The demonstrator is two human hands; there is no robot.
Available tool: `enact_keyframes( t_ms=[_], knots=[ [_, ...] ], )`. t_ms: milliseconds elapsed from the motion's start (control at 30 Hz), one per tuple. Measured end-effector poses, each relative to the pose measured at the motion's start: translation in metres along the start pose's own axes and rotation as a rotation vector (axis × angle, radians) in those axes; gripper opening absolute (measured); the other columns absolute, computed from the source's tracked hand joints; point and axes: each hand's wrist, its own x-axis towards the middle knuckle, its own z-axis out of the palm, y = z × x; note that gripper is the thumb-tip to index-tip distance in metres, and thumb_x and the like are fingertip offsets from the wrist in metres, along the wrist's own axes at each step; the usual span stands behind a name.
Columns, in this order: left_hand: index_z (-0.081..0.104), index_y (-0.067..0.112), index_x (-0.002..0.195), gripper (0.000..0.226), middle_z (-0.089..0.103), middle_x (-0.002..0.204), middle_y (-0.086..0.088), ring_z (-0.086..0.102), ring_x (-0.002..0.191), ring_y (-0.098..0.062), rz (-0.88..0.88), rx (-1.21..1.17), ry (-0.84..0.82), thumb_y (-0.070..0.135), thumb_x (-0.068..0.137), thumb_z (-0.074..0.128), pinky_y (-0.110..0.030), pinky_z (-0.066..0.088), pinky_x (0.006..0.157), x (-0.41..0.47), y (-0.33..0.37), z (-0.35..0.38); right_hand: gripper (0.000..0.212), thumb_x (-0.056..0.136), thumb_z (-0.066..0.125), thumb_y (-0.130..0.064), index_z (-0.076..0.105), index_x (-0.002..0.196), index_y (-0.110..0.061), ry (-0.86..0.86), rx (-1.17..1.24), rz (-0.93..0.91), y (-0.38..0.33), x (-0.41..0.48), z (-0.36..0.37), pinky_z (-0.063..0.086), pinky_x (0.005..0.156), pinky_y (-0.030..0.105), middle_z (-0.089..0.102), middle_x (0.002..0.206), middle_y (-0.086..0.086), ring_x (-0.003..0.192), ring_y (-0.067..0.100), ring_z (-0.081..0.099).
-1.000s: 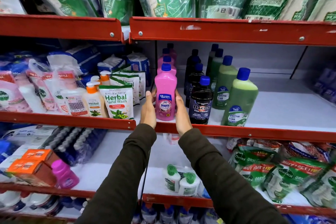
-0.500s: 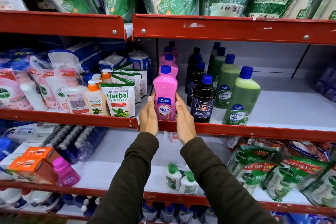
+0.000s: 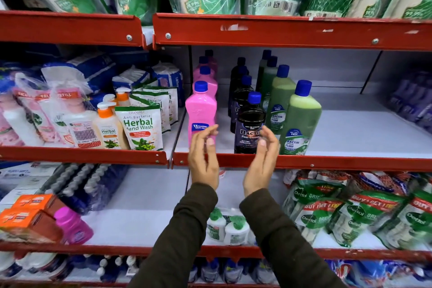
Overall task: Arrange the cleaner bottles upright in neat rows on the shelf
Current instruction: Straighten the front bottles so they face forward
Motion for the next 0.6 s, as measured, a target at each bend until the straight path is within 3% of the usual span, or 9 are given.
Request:
enact_keyframes(
  t_ms=[67, 133, 200, 333, 467, 600],
  knots=[
    [0.054, 0.018, 0.132, 0.035, 0.059, 0.131, -0.001, 0.054, 0.122, -0.009, -0.056, -0.019, -0.192, 0.019, 0.101, 0.040, -0.037, 0.047, 0.104, -0.004, 0.004, 0.017, 0.041, 0.101, 0.037, -0.029, 0.049, 0.139, -0.018, 0.000, -0.024, 0.089, 0.003, 0.011, -0.007, 0.035, 0.116, 0.033, 0.052, 0.136, -0.007, 0.130, 0.003, 0.047],
    [0.040, 0.023, 0.144, 0.043, 0.043, 0.148, 0.008, 0.038, 0.138, -0.005, -0.130, 0.008, -0.328, 0.028, 0.101, 0.039, -0.033, 0.033, 0.116, -0.009, 0.008, 0.033, 0.046, 0.099, 0.035, -0.040, 0.047, 0.142, -0.026, -0.064, -0.037, 0.167, 0.008, 0.018, -0.011, 0.031, 0.121, 0.039, 0.050, 0.146, -0.005, 0.138, 0.007, 0.044],
    [0.030, 0.024, 0.149, 0.048, 0.035, 0.149, 0.011, 0.028, 0.136, 0.001, -0.234, 0.028, -0.386, 0.030, 0.102, 0.036, -0.025, 0.023, 0.116, -0.010, 0.012, 0.046, 0.050, 0.096, 0.035, -0.048, 0.049, 0.141, -0.031, -0.131, -0.057, 0.202, 0.011, 0.022, -0.014, 0.033, 0.120, 0.043, 0.053, 0.147, -0.005, 0.138, 0.009, 0.047],
    [0.030, 0.020, 0.149, 0.047, 0.041, 0.152, -0.003, 0.033, 0.129, 0.000, -0.330, 0.015, -0.377, 0.030, 0.102, 0.035, -0.022, 0.027, 0.111, -0.010, 0.013, 0.055, 0.047, 0.096, 0.038, -0.044, 0.054, 0.138, -0.030, -0.143, -0.087, 0.196, 0.008, 0.023, -0.018, 0.039, 0.116, 0.042, 0.060, 0.141, -0.006, 0.131, 0.007, 0.054],
    [0.028, 0.019, 0.149, 0.048, 0.041, 0.150, -0.005, 0.033, 0.126, 0.000, -0.333, 0.031, -0.357, 0.028, 0.102, 0.036, -0.018, 0.026, 0.105, -0.010, 0.013, 0.056, 0.045, 0.097, 0.040, -0.037, 0.055, 0.138, -0.026, -0.183, -0.090, 0.176, 0.006, 0.024, -0.023, 0.041, 0.115, 0.040, 0.060, 0.139, -0.006, 0.129, 0.006, 0.055],
    [0.025, 0.019, 0.150, 0.051, 0.036, 0.153, -0.004, 0.028, 0.125, 0.004, -0.329, 0.054, -0.321, 0.027, 0.102, 0.038, -0.008, 0.019, 0.101, -0.013, 0.014, 0.060, 0.042, 0.097, 0.041, -0.039, 0.052, 0.137, -0.034, -0.191, -0.046, 0.172, 0.009, 0.024, -0.027, 0.039, 0.117, 0.040, 0.057, 0.144, -0.002, 0.134, 0.008, 0.052]
  ],
)
